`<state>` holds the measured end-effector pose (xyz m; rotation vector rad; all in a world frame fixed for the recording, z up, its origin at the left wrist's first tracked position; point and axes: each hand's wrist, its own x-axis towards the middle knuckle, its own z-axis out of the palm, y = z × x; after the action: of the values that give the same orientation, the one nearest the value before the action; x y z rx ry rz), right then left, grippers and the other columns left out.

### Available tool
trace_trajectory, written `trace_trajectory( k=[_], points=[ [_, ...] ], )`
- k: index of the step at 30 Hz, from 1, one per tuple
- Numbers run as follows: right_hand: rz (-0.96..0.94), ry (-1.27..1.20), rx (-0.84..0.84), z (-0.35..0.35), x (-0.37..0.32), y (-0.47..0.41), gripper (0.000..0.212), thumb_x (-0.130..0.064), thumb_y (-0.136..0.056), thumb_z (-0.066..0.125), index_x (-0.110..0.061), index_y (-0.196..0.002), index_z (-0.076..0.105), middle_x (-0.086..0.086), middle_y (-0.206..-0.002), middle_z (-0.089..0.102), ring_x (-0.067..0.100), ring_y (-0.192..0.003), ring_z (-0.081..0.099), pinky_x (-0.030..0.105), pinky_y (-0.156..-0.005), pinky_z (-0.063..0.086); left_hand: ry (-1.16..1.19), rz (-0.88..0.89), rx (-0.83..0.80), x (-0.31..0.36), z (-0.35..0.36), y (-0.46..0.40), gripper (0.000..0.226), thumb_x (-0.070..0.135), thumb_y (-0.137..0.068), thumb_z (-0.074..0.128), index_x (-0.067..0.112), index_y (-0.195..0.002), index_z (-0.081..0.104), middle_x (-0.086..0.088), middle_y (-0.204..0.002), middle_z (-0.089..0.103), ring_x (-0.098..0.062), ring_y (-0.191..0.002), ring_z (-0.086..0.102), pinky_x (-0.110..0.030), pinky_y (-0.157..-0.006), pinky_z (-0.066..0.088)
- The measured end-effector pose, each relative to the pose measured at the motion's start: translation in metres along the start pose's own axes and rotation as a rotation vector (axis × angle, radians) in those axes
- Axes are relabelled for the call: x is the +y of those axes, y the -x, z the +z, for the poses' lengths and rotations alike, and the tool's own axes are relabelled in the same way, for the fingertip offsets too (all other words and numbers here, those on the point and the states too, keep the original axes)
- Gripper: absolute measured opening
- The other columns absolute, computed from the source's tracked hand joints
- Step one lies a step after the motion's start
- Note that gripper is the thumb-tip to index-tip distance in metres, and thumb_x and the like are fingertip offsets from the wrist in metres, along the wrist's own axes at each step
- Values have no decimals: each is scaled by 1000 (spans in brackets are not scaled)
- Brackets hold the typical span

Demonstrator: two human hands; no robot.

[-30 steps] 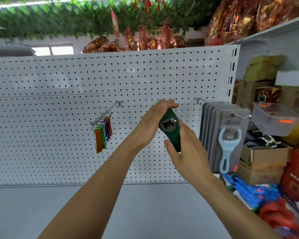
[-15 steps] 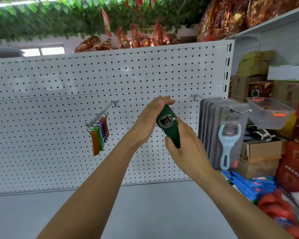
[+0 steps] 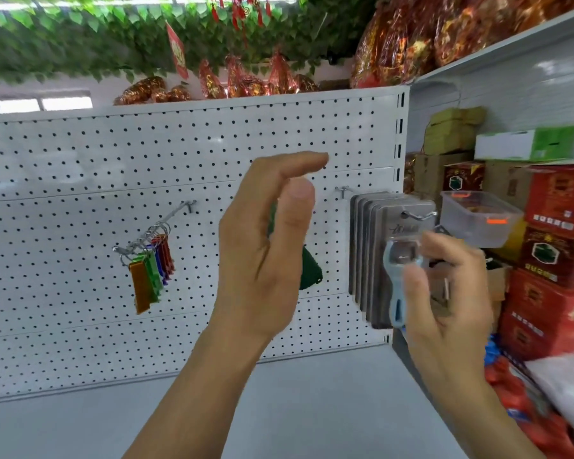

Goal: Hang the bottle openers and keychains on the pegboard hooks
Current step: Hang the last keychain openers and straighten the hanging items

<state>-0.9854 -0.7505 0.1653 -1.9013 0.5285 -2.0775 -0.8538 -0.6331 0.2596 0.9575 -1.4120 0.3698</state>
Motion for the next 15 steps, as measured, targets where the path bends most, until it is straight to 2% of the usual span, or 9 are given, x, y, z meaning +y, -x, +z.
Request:
trace_trajectory(
  k=[2, 3, 6, 8, 10, 12, 15],
  points=[
    [106, -75, 44, -12, 7, -12, 32, -18, -94, 52, -13, -126, 50, 4, -123, 54, 10, -114, 53, 22, -93, 43, 36, 62, -74, 12, 21, 9, 32, 26, -98, 38, 13, -118, 60, 6, -102, 61, -9, -92, 62, -30, -98, 45],
    [157, -110, 29, -16, 11, -20, 34, -19, -95, 52, -16, -128, 47, 0, -126, 54, 7, -117, 52, 21, -94, 44, 53, 53, -118, 13, 33, 12, 31, 25, -98, 39, 14, -120, 59, 7, -104, 61, -7, -95, 61, -28, -99, 43],
    [237, -171, -129, -25, 28, -43, 43, -27, -97, 50, -24, -139, 39, -16, -134, 50, 1, -127, 47, 14, -98, 42, 119, -139, -201, -1, 70, 12, 34, 29, -102, 39, 20, -132, 53, 10, -134, 54, 0, -129, 45, -20, -108, 33],
    [254, -167, -267, -28, 41, -55, 54, -36, -96, 51, -27, -146, 33, -18, -144, 42, -5, -132, 39, 10, -100, 37, 152, -339, -221, -21, 88, 6, 42, 40, -101, 31, 31, -139, 46, 16, -147, 42, 5, -138, 30, -28, -118, 23],
    [250, -160, -375, -28, 51, -61, 59, -41, -94, 48, -30, -148, 29, -18, -151, 35, -6, -137, 32, 24, -110, 34, 137, -478, -234, -43, 98, -2, 48, 51, -99, 21, 38, -141, 41, 20, -152, 34, 6, -143, 18, -35, -122, 12],
    [224, -161, -438, -28, 55, -63, 56, -37, -96, 48, -32, -148, 30, -19, -152, 35, -3, -139, 31, 38, -115, 32, 124, -501, -262, -61, 103, -9, 56, 58, -97, 14, 39, -141, 44, 23, -153, 32, 8, -144, 8, -31, -119, 4],
    [178, -154, -475, -27, 61, -65, 50, -26, -99, 49, -31, -147, 33, -18, -149, 38, -1, -138, 34, 38, -115, 32, 101, -425, -322, -77, 110, -14, 70, 62, -91, 9, 32, -136, 53, 21, -151, 38, 9, -144, 8, -24, -110, 3]
  ],
)
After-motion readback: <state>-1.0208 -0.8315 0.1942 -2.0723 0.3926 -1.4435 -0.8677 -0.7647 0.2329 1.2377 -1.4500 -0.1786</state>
